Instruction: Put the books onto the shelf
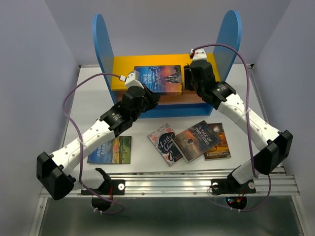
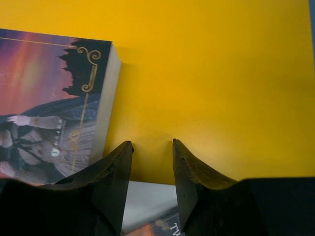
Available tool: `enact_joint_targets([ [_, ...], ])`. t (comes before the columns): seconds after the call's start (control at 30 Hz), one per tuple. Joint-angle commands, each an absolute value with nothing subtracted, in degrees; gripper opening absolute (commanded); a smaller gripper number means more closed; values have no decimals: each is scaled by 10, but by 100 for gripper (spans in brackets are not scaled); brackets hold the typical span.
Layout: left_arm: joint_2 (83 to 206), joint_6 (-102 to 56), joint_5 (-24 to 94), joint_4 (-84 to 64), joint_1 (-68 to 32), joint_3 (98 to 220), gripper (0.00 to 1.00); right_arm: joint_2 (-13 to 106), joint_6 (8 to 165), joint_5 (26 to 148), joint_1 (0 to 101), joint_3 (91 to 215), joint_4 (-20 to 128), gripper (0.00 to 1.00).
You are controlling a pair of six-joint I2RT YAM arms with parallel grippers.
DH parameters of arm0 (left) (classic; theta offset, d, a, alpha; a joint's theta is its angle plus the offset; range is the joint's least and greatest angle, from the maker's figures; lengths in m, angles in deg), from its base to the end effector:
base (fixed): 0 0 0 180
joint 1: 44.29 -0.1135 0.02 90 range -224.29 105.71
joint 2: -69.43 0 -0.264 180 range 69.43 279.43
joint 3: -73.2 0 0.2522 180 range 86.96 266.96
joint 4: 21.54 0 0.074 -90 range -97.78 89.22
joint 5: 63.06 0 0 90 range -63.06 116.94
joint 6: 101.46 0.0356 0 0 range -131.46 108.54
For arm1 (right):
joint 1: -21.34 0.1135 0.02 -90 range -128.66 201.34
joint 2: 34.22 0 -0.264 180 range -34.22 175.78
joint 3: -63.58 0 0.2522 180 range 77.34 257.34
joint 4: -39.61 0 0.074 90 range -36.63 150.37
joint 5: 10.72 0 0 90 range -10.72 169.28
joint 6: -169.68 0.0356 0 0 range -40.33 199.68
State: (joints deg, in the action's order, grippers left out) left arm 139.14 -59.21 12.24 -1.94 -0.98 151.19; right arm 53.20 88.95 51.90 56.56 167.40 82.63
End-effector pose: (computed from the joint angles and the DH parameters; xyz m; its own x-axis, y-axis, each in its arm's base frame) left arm 0.2131 -0.1885 0.3762 -0.4531 -0.5568 -0.6962 0.2186 0.6877 -0.6923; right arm 0.2909 0.1853 0.4011 -0.3897 -0.1000 -0.9155 -0.1150 0.9916 -0.0594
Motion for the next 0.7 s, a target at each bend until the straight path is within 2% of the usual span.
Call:
enact_joint_targets([
  [0.0,1402,-569,102,-22,-24,1544,0,555,886,611,566,1706,801,44],
  [0.33,1375,-563,104,-21,-65,1536,0,595,891,750,566,1731,776,40],
  [0.67,1348,-556,100,-11,-96,1522,0,647,878,785,582,1769,728,40],
])
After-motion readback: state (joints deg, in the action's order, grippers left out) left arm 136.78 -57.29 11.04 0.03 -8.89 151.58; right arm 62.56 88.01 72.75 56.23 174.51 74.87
